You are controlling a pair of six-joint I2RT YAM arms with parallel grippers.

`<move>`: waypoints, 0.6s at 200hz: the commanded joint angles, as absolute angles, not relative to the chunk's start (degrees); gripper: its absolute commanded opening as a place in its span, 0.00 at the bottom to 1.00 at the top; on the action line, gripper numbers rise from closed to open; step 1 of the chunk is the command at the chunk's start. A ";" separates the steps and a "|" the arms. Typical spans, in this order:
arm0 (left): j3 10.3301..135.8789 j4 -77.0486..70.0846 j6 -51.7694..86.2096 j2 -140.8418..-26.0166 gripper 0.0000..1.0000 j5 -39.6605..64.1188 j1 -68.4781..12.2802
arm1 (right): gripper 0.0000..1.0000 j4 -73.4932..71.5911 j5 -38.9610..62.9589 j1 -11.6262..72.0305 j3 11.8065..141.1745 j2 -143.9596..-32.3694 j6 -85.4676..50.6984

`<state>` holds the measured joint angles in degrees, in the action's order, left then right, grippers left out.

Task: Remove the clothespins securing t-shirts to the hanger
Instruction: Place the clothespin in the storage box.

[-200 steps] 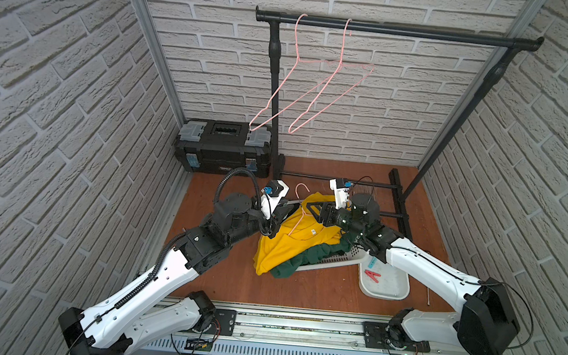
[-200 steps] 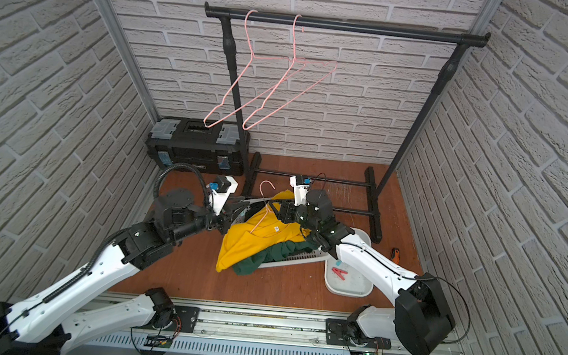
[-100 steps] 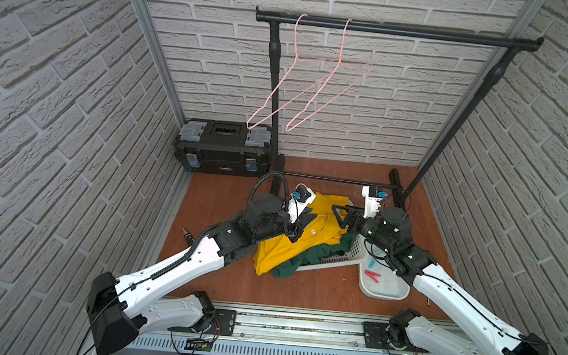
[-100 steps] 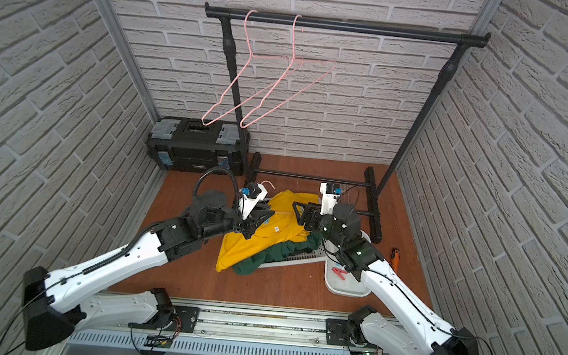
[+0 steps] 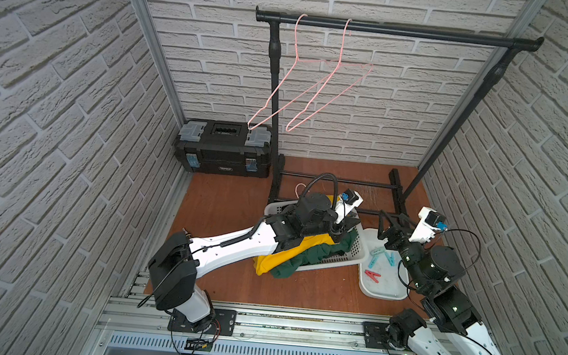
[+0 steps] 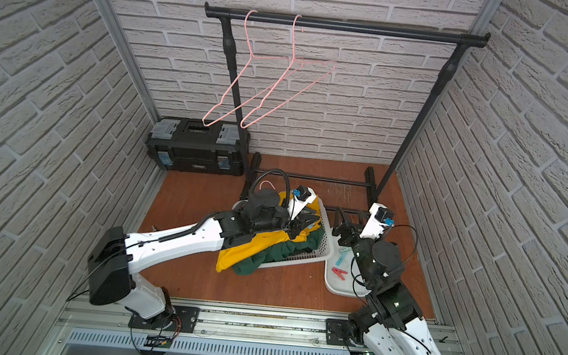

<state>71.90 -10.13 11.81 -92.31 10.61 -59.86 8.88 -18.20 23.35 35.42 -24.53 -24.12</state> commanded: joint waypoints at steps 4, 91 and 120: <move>76.05 -17.71 14.89 -98.10 0.24 14.20 -61.08 | 0.87 10.91 -24.06 23.09 35.72 -22.14 -18.47; 84.66 -21.69 19.36 -112.60 0.30 19.84 -62.31 | 1.00 12.00 -27.24 23.03 35.61 -18.37 -15.58; 85.94 -21.61 20.63 -115.22 0.36 20.64 -62.50 | 1.00 10.57 -27.25 23.03 35.37 -18.88 -14.79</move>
